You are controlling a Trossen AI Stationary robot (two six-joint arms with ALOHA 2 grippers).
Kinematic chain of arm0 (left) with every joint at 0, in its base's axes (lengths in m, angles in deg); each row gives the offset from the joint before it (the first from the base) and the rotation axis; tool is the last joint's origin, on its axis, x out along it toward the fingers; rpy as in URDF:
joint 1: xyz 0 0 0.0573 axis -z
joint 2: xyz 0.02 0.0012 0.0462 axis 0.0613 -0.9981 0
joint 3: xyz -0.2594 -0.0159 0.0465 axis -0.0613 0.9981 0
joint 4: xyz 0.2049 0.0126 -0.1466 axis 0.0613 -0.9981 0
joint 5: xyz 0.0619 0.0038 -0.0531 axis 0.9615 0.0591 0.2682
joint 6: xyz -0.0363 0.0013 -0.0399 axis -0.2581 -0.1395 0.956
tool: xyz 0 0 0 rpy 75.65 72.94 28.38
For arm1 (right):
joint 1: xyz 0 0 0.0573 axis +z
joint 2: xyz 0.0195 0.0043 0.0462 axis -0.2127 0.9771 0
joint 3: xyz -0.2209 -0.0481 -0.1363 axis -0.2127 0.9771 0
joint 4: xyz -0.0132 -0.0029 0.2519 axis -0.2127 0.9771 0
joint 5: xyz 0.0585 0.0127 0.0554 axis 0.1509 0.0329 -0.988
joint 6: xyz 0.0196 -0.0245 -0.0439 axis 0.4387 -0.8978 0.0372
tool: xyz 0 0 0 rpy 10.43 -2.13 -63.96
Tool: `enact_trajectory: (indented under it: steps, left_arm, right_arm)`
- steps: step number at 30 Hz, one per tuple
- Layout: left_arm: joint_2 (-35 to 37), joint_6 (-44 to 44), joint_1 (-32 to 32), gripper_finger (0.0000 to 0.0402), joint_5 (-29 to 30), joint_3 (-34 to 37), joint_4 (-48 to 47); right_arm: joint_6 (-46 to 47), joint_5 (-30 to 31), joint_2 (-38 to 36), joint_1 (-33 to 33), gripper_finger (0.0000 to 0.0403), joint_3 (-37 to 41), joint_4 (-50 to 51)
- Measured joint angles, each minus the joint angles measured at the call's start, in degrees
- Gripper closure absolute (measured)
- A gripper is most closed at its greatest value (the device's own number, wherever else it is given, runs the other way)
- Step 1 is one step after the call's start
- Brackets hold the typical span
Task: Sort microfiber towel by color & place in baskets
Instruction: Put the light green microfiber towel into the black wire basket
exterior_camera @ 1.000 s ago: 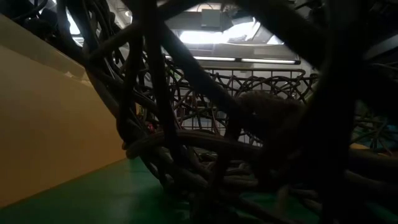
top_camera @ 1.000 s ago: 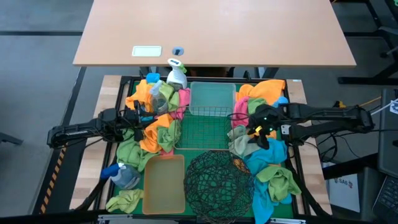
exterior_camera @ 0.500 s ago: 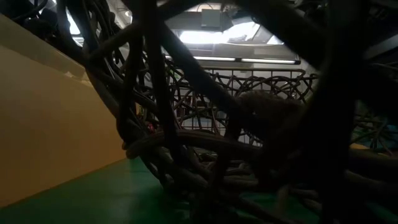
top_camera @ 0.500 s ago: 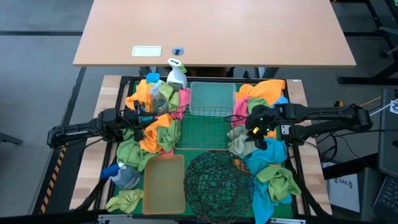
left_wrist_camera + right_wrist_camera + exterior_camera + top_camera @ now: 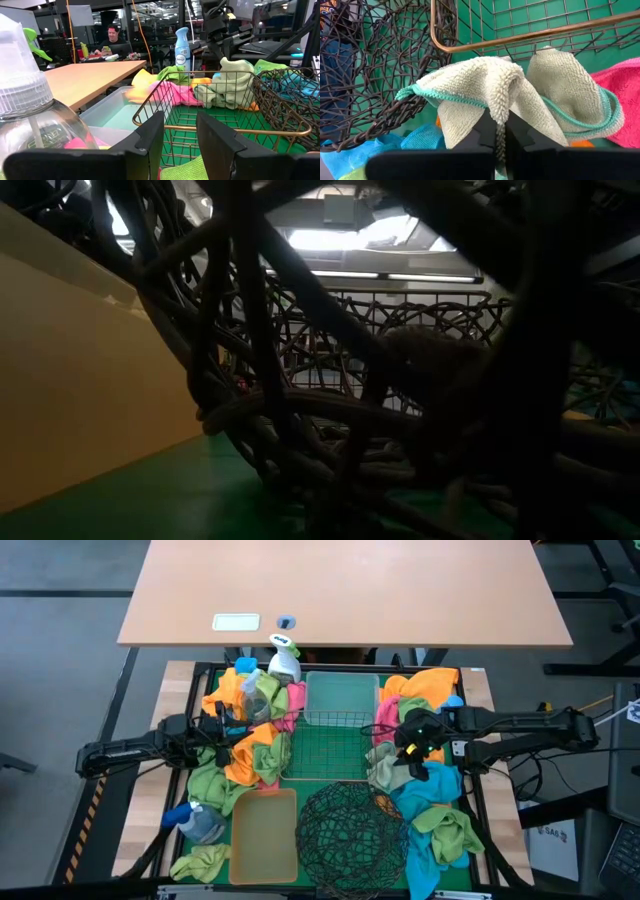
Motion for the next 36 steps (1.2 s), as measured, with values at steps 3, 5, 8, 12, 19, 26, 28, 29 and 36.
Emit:
enact_trajectory:
  steps: [3, 5, 8, 12, 19, 26, 28, 29, 36]
  left_arm:
    - [0.0, 0.0, 0.02, 0.0292, 0.0, 0.0, 0.0]
    - [0.0, 0.0, 0.01, 0.0292, 0.02, -0.02, 0.0]
    - [0.0, 0.0, 0.0, 0.0292, 0.0, -0.02, 0.0]
    - [0.0, 0.0, 0.02, 0.0292, 0.01, 0.0, 0.0]
    - [0.0, -0.01, 0.02, 0.0292, 0.01, -0.01, 0.0]
    - [0.0, 0.0, 0.0, 0.0292, 0.01, -0.01, 0.0]
    - [0.0, -0.01, 0.02, 0.0292, 0.02, 0.0, 0.0]
    - [0.0, -0.01, 0.01, 0.0292, 0.02, -0.01, 0.0]
    - [0.0, 0.0, 0.01, 0.0292, 0.02, -0.01, 0.0]
  right_arm:
    - [0.04, -0.17, 0.01, -0.01, 0.0392, -2.23, 0.63]
    - [0.04, -0.61, 0.01, 0.02, 0.0388, -4.37, 1.4]
    - [-0.81, -0.78, 0.01, -0.01, 0.0392, -8.17, 1.68]
    - [-1.62, -0.94, 0.01, 0.0, 0.0398, -13.31, 1.68]
    - [-1.63, -1.93, -0.01, 0.01, 0.0396, -21.97, 1.43]
    - [-1.63, -2.93, -0.01, -0.01, 0.0394, -29.77, 0.53]
    - [-1.08, -4.18, 0.04, -0.01, 0.0395, -31.3, -0.74]
    - [-0.31, -5.56, 0.06, 0.04, 0.0396, -31.72, -2.6]
    - [1.55, -13.46, 0.19, 7.18, 0.0395, -32.33, -19.41]
